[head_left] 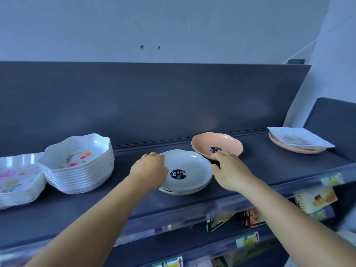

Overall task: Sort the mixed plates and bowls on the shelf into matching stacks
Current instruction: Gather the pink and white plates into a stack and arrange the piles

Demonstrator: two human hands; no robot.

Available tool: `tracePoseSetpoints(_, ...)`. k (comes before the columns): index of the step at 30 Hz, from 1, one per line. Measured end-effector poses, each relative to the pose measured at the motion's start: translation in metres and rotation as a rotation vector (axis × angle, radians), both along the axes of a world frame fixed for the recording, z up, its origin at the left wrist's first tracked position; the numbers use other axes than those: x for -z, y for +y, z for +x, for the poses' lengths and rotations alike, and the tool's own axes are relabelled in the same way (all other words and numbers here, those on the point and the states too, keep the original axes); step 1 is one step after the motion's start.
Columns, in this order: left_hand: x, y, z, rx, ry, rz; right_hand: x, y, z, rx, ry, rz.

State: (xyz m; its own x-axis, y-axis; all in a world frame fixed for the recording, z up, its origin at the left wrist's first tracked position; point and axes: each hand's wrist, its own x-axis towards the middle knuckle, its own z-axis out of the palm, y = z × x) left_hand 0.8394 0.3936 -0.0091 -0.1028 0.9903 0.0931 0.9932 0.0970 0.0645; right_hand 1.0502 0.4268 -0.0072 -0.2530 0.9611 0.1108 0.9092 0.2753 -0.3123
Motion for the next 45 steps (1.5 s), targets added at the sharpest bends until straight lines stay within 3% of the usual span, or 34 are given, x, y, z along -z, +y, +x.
tracePoseSetpoints(7,0.009,0.029,0.009,-0.108,0.040,-0.047,0.024,0.047,0.033,-0.024,-0.141,0.031)
tracePoseSetpoints(15,0.020,0.057,-0.010,-0.110,0.146,-0.037,0.045,0.086,0.036,0.026,-0.200,0.210)
tracePoseSetpoints(22,0.025,0.079,-0.019,-0.102,0.018,0.023,0.032,0.096,0.040,0.023,0.003,0.407)
tracePoseSetpoints(28,0.026,0.106,-0.011,-0.131,-0.205,0.079,0.012,0.083,0.042,-0.123,0.124,0.575)
tracePoseSetpoints(36,0.028,0.136,0.022,-0.133,-0.582,0.130,0.020,0.080,0.058,-0.253,0.101,0.496)
tracePoseSetpoints(45,0.026,0.163,0.075,-0.137,-0.843,0.091,0.029,0.098,0.101,-0.250,0.044,0.377)
